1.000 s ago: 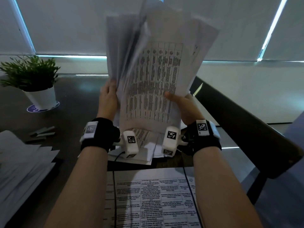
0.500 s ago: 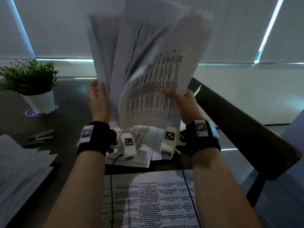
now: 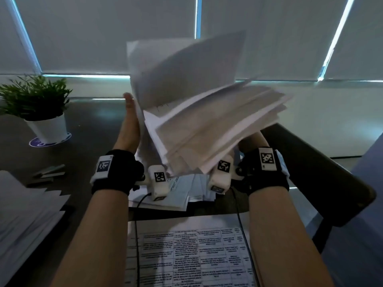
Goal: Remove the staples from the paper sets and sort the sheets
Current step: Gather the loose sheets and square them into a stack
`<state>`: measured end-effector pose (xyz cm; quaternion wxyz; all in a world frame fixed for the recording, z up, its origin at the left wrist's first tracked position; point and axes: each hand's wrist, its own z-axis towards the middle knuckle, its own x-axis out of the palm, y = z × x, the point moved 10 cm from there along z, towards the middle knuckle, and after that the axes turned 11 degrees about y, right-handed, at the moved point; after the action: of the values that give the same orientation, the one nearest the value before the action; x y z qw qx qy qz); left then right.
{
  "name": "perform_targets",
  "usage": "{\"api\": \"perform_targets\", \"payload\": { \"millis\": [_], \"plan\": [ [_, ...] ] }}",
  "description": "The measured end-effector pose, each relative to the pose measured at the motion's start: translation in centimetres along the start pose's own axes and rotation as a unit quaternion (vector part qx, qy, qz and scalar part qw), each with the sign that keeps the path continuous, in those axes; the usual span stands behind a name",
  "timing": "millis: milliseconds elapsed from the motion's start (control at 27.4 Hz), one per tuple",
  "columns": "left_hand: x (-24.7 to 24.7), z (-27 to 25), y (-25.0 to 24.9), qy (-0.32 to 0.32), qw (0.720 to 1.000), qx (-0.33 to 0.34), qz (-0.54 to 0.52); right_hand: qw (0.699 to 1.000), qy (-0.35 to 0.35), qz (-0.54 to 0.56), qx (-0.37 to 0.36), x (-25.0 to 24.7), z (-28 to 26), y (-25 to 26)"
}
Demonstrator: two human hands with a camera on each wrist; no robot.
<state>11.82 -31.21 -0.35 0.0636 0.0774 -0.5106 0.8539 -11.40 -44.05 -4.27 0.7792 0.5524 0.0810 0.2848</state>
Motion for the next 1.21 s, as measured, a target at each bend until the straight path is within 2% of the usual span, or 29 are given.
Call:
{"api": "perform_targets", "payload": {
  "millis": [37,146,183,256,329,439,512,585,768,841,951,1024,1060,1133,1206],
  "plan": [
    [0.8,0.1,0.7,0.019,0.999,-0.034,0.03,1.0,-0.013,-0.015,0.022,-0.3,-0.5,0.3],
    [1.2,-0.5,2.4,0.009,0.994,-0.089,0.064,0.987,-0.102,-0.051,0.111,-0.2,-3.5,1.1],
    [1.1,-0.6,3.2,0.012,0.99,-0.113,0.082,0.984,-0.113,-0.052,0.129,0.0,-4.4,1.3],
    [1.6,-0.8,4.6,0.07,0.978,-0.158,0.115,0.986,-0.091,-0.04,0.135,0.7,-4.7,1.1],
    [1.2,-1.2,5.2,0.099,0.972,-0.172,0.125,0.986,-0.066,-0.062,0.142,0.9,-4.6,0.9],
    [-0.6,-1.3,5.7,0.054,0.975,-0.187,0.107,0.985,-0.059,-0.085,0.139,1.0,-4.5,0.9],
    [-2.2,-1.2,4.8,-0.01,0.974,-0.154,0.166,0.983,-0.049,-0.136,0.112,1.4,-4.3,1.2],
    [-3.6,-0.9,3.0,-0.075,0.98,-0.08,0.166,0.985,-0.043,-0.148,0.07,2.4,-4.2,2.3],
    [-2.1,0.5,-3.2,-0.092,0.978,0.077,0.169,0.986,-0.058,-0.152,-0.039,4.4,-3.6,6.6],
    [-2.3,0.4,-3.6,-0.1,0.977,0.086,0.17,0.987,-0.039,-0.15,-0.042,4.7,-3.7,6.5],
    [-2.1,-0.2,-1.4,-0.07,0.99,0.042,0.118,0.995,-0.005,-0.102,0.001,4.4,-4.2,4.8],
    [-1.1,-0.3,-0.7,-0.052,0.991,0.029,0.124,0.997,0.008,-0.082,0.006,5.0,-4.3,4.5],
    [-0.5,-0.4,-1.3,-0.059,0.986,0.045,0.147,0.997,0.0,-0.078,-0.007,5.2,-4.3,4.9],
    [0.1,-0.7,-3.8,-0.094,0.972,0.118,0.18,0.997,-0.027,-0.059,-0.047,5.2,-4.2,6.4],
    [0.2,-1.3,-5.5,-0.125,0.966,0.172,0.145,0.997,-0.018,-0.031,-0.069,5.2,-4.0,7.3]
  ]
}}
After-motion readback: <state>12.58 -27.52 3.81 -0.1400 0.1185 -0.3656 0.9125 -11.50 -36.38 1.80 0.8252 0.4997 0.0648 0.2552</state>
